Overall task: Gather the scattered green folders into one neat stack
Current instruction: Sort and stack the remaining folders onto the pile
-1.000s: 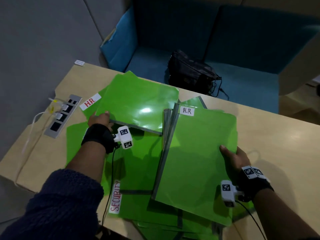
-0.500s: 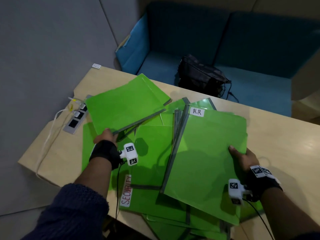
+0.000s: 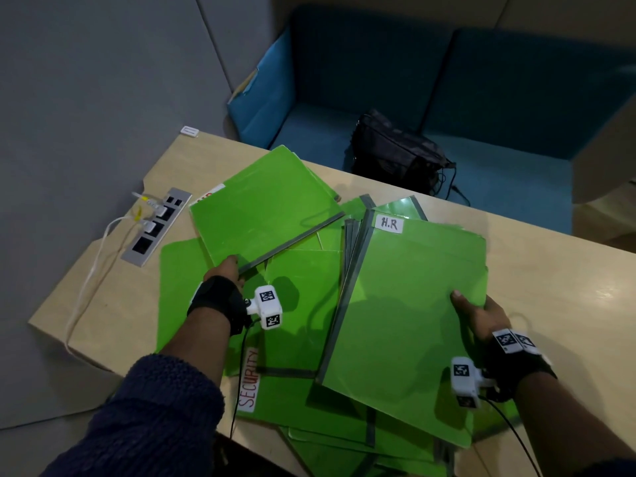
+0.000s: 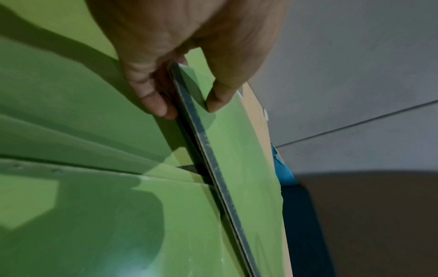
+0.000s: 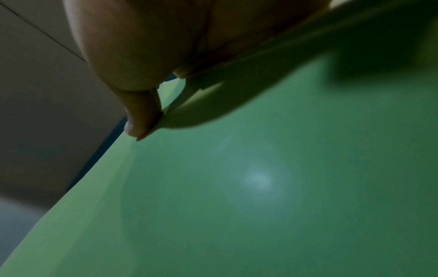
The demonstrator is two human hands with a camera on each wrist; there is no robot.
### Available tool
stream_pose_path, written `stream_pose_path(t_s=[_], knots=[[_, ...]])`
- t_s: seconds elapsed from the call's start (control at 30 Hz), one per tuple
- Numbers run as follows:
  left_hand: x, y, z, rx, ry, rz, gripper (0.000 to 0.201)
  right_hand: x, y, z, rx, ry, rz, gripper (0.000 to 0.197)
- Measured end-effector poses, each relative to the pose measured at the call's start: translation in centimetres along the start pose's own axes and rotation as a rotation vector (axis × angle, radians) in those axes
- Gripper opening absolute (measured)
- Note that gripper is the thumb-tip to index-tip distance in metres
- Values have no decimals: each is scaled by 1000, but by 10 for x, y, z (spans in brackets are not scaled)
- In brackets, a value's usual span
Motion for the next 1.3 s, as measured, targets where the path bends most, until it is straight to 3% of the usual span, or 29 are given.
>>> stream_pose_path(t_s=[0.1, 0.27, 0.4, 0.5, 0.63, 0.7, 0.77, 0.83, 0.87, 1.0, 1.3], knots=[[-5, 2, -4, -27, 6, -93, 35, 1, 2, -1, -20, 12, -53, 55], [-9, 11, -8, -247, 109, -435, 78, -1, 3, -1, -27, 43, -137, 55], [-13, 27, 7, -383, 140, -647, 98, 0, 2, 0, -13, 25, -135, 58], [-18, 36, 11, -418, 140, -766, 104, 0, 2, 1, -8, 9, -76, 74], [-27, 37, -8, -386, 88, -768, 96, 0, 2, 2, 22, -51, 88, 72], [-33, 38, -33, -334, 79, -710, 106, -1, 2, 1, 20, -49, 102, 73], [-37, 41, -91, -369, 77, -746, 121, -2, 2, 0, 26, -53, 117, 73], [-36, 44, -92, -398, 85, -827, 135, -1, 2, 0, 32, -45, 114, 72], [-35, 45, -85, -385, 106, -841, 133, -1, 1, 0, 34, -38, 115, 70], [-35, 41, -22, -285, 99, -869, 78, -2, 1, 0, 25, -38, 96, 61], [-48, 30, -10, 115, -54, -733, 40, -4, 3, 0, 19, -61, 86, 64]])
Point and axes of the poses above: each hand's wrist, its own z-axis away from the middle knuckle, its own y-axis out of the palm, x = y × z, the point moved 2 cm from there along -z, towards the middle knuckle, and after that the axes turned 15 degrees about -y, right-handed, at the moved point
